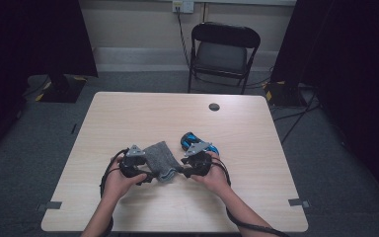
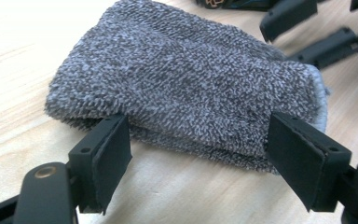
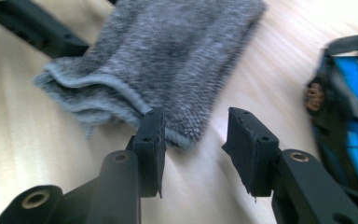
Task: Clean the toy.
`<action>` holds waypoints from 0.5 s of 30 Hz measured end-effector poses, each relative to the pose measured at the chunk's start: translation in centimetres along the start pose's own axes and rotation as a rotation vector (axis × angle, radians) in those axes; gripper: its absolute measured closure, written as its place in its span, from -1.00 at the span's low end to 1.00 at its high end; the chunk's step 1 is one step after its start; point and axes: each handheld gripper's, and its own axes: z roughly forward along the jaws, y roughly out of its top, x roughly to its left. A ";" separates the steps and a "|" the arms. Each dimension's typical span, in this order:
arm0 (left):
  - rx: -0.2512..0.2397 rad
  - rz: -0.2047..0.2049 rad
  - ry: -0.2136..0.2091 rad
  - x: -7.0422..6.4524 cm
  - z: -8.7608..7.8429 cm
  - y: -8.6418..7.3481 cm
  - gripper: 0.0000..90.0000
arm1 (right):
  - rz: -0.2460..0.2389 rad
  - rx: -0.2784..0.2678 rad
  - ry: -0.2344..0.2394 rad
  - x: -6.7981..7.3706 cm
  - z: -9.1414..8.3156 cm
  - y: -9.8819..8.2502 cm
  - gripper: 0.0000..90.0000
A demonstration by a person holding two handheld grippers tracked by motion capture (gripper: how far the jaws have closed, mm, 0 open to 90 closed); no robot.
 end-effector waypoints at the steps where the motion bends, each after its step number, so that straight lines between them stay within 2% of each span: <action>1: 0.001 -0.006 0.004 0.0 -0.1 0.0 -0.52 | -0.006 0.002 0.001 0.1 0.1 0.0 0.26; 6: 0.004 -0.007 0.032 0.0 -1.2 0.1 -0.52 | -0.007 0.000 0.021 1.1 0.7 0.2 0.25; 9: -0.013 -0.016 0.040 -0.3 -1.9 0.4 -0.52 | -0.010 0.003 0.025 1.6 0.9 0.3 0.23; 15: -0.017 0.013 0.039 -1.3 -2.0 1.2 -0.43 | -0.013 -0.009 0.074 3.2 1.1 0.5 0.12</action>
